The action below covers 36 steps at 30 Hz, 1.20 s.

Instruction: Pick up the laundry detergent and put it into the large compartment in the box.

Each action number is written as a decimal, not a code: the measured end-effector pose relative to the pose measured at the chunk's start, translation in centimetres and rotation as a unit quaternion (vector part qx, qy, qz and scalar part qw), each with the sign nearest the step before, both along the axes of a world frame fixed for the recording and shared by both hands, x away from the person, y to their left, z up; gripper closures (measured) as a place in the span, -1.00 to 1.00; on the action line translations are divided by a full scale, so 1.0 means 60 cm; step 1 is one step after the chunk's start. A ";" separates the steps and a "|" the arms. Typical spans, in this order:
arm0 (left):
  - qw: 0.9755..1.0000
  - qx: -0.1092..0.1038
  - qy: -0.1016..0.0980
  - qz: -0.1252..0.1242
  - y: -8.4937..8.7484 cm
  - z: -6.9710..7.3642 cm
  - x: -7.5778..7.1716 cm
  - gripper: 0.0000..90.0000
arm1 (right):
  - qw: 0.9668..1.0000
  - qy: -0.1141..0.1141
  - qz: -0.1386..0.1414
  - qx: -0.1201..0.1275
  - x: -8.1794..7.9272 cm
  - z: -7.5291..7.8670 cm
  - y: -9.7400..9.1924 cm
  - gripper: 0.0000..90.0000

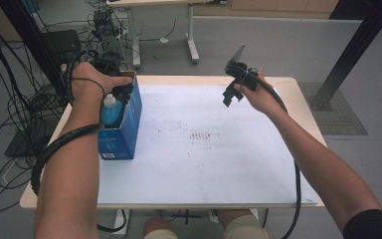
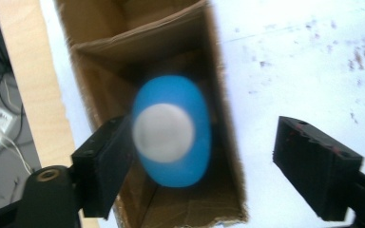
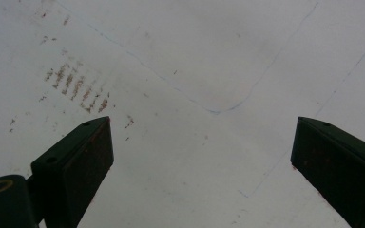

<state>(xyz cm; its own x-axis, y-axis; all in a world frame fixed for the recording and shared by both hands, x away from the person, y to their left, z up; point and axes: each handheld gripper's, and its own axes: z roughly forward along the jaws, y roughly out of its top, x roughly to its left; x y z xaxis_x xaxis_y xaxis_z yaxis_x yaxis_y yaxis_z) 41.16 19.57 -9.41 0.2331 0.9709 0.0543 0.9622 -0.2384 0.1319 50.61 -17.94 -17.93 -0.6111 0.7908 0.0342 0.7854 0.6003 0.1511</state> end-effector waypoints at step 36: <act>0.958 0.047 -0.010 -0.284 -0.210 0.036 -0.062 -0.79 | 1.000 0.011 -0.022 -0.004 0.021 -0.005 -0.005 -0.85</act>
<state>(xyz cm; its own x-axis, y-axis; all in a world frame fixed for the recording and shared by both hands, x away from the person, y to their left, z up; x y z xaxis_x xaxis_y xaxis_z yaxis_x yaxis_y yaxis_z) 37.45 7.00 -7.23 0.7206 0.6779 0.1453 0.6708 -0.7347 0.1012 51.85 -18.23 -18.23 -0.5755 0.8168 0.0398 0.8136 0.5670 0.1289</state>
